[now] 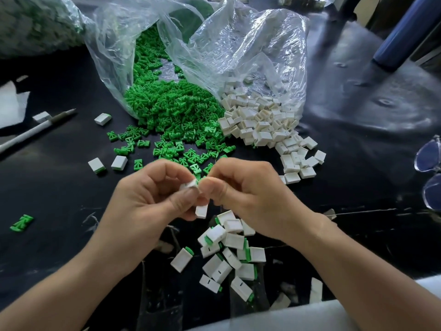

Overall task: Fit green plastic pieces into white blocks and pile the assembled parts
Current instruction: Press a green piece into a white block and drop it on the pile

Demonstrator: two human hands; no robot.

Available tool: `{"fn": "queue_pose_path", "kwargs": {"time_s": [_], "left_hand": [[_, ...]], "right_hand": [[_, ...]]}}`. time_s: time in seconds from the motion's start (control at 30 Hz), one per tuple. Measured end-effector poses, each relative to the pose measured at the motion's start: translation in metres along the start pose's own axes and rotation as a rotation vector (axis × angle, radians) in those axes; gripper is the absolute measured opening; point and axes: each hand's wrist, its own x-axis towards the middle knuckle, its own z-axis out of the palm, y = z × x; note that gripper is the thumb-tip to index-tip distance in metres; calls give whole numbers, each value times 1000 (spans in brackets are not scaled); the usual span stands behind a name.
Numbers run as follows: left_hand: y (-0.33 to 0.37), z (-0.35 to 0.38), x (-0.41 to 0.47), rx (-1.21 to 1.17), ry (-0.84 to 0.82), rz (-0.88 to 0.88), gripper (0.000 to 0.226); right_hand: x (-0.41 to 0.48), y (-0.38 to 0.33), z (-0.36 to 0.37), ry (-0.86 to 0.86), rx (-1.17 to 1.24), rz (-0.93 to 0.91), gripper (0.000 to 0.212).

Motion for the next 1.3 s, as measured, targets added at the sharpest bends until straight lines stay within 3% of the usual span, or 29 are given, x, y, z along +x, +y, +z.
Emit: {"fn": "queue_pose_path", "kwargs": {"time_s": [0.07, 0.2, 0.3, 0.5, 0.63, 0.83, 1.0, 1.17, 1.3], "left_hand": [[-1, 0, -1, -68, -7, 3, 19], [-1, -2, -1, -110, -56, 15, 19], [-1, -1, -2, -133, -38, 2, 13], [-2, 2, -3, -188, -57, 50, 29], [-2, 0, -5, -180, -88, 63, 22], [-7, -3, -5, -109, -72, 73, 35], [-7, -2, -5, 40, -97, 67, 41], [-5, -4, -3, 64, -139, 79, 28], [-7, -6, -3, 26, -89, -7, 34]], "right_hand": [[1, 2, -2, -70, 222, 148, 54], [3, -1, 8, -325, 710, 306, 45], [4, -4, 13, -364, 851, 365, 48], [-2, -9, 11, -333, 732, 348, 47], [-2, -12, 12, -308, 626, 394, 66], [-3, -13, 13, -271, 495, 366, 53], [-3, -16, 12, -275, 522, 324, 55], [-2, -16, 11, -344, 643, 315, 77], [-1, -12, 14, -350, 720, 399, 57]]}}
